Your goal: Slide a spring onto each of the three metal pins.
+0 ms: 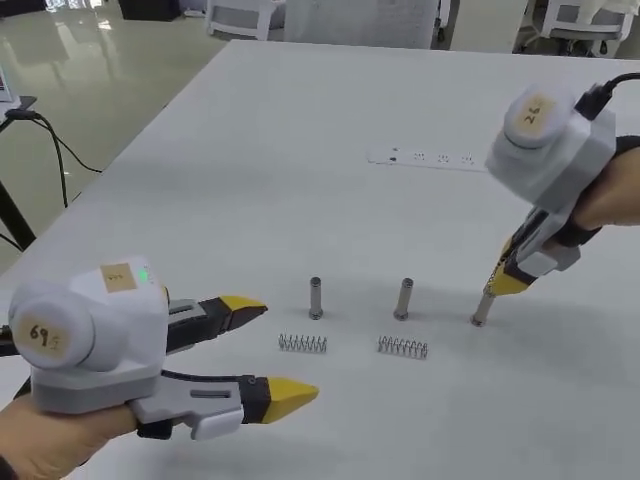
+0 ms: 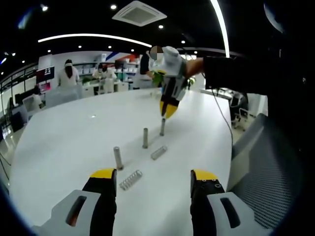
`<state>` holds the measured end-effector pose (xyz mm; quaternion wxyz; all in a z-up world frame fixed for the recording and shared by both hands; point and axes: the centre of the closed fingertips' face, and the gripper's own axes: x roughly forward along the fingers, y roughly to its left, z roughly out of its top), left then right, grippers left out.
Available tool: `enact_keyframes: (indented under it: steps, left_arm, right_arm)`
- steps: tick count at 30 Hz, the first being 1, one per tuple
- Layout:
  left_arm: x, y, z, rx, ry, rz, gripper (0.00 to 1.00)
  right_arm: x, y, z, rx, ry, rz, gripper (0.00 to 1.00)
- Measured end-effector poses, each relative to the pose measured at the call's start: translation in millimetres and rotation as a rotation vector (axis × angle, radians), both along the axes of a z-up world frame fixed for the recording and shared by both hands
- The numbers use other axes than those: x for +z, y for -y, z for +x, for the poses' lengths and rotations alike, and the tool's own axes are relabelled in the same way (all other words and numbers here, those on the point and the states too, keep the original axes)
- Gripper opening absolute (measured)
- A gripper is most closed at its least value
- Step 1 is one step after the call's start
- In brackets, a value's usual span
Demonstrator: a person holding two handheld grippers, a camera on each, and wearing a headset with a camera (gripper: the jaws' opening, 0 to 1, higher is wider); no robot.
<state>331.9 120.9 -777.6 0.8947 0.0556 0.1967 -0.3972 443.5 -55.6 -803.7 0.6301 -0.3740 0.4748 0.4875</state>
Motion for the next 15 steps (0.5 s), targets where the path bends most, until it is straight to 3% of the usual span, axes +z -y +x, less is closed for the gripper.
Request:
enact_keyframes:
  steps: [15]
  left_arm:
    - [-2.0, 1.8, 0.4, -0.008, -0.006, 0.005, 0.55]
  right_arm:
    - [-20.6, -0.4, 1.9, -0.017, -0.011, -0.01, 0.08]
